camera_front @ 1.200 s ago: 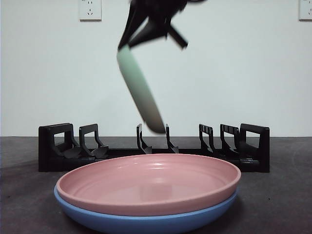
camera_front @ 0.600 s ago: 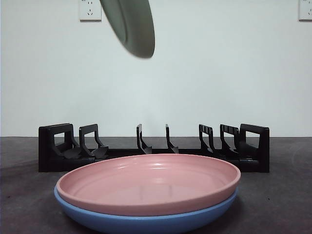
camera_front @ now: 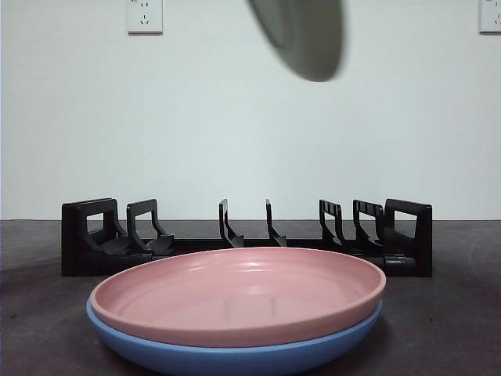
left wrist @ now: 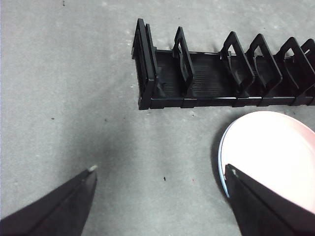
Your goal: Place the plate
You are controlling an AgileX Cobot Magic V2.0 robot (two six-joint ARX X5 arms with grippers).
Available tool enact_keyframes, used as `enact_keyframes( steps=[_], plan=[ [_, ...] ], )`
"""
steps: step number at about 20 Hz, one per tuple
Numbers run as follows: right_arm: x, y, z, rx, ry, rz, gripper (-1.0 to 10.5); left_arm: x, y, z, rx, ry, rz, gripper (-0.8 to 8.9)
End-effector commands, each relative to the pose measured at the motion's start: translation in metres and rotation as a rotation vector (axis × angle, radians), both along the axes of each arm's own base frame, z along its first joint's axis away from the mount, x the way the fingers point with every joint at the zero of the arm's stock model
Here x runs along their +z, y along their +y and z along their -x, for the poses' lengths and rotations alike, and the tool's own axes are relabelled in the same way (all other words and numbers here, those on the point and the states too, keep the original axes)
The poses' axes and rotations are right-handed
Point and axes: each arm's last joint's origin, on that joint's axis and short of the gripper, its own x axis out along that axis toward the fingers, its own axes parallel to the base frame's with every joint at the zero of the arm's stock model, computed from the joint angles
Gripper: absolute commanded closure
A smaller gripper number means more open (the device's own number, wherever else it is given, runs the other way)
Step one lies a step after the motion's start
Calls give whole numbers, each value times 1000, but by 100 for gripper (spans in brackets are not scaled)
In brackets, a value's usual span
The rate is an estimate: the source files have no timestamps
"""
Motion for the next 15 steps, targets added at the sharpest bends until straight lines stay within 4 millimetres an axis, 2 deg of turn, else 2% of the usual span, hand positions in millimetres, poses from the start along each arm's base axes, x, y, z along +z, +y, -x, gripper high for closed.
enact_keyframes(
  steps=[1,8,15],
  plan=[
    [-9,2,12,25,-41,73,933,4,0,-1,5,-16,8,407],
    [-40,10,36,143,-134,458,932,4,0,-1,17,-11,23,407],
    [-73,42,33,280,-236,737,932,4,0,-1,17,-11,23,407]
  ],
)
